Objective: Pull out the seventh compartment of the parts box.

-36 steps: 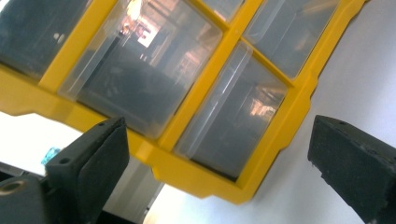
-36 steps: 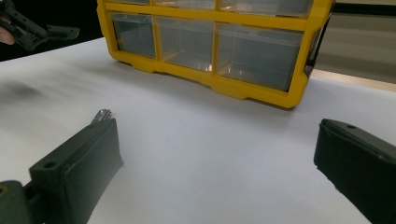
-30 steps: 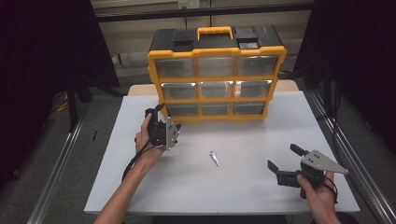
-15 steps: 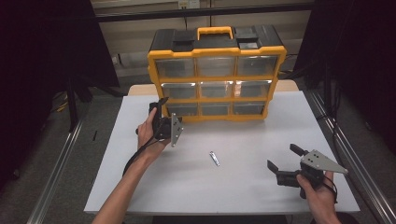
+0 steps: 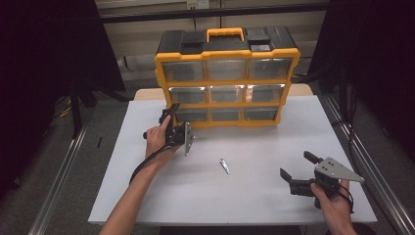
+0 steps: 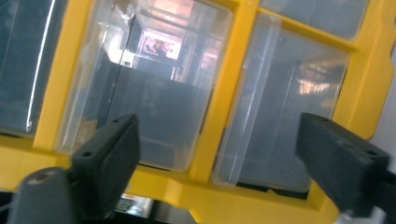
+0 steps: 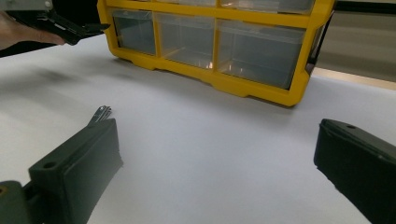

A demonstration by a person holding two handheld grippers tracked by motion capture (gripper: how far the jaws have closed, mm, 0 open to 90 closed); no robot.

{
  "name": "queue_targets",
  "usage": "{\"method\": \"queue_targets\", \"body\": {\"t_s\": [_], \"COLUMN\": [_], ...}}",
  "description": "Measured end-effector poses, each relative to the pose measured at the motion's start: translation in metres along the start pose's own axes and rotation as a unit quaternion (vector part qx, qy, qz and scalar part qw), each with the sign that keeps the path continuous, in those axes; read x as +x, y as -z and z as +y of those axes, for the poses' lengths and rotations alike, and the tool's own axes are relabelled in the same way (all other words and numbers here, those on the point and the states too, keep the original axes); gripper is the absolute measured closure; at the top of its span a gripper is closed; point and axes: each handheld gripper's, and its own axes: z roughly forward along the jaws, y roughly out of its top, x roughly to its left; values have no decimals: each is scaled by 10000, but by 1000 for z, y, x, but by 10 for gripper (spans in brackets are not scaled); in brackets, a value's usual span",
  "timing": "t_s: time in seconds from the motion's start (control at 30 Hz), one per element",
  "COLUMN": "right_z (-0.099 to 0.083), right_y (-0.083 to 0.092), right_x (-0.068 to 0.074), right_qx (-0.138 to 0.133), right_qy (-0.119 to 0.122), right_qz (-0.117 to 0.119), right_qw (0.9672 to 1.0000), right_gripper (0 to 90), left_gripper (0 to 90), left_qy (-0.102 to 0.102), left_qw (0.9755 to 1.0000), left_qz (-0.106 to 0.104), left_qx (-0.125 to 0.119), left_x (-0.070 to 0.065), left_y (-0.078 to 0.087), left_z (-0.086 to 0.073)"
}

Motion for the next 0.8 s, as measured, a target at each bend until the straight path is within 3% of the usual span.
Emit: {"method": "queue_targets", "body": {"t_s": [0.1,0.13,0.2,0.3,0.37,0.4,0.57,0.63,0.67,0.8], "right_z": [0,0,0,0,0,0,0,0,0,0], "right_y": [0,0,0,1,1,1,1,0,0,1], "right_x": [0,0,0,0,0,0,0,0,0,0], "right_qx": [-7,-10,-2,-7,-9,-2,2,11,14,5], "right_qy": [22,20,26,29,35,25,29,23,20,35], "right_qz": [20,23,33,49,59,67,44,49,35,30], "right_qw": [10000,10000,10000,10000,10000,10000,10000,10000,10000,10000], "right_gripper": [3,3,3,3,3,3,3,3,3,3], "left_gripper": [167,167,167,182,230,230,282,336,339,398], "left_qy": [-23,-196,-55,-257,-335,-493,-387,-462,-622,-652], "left_qw": [10000,9996,9999,9996,9994,9987,9992,9988,9976,9974], "left_qz": [21,29,54,74,66,66,-104,-74,-25,40], "left_qx": [89,193,76,131,-15,64,32,151,298,315], "left_x": [-4,-3,-7,-7,-9,-9,-15,-15,-14,-15], "left_y": [-1,-1,-4,-4,-5,-4,-11,-13,-13,-16], "left_z": [-1,-1,-2,-2,-3,-3,-10,-13,-13,-15]}}
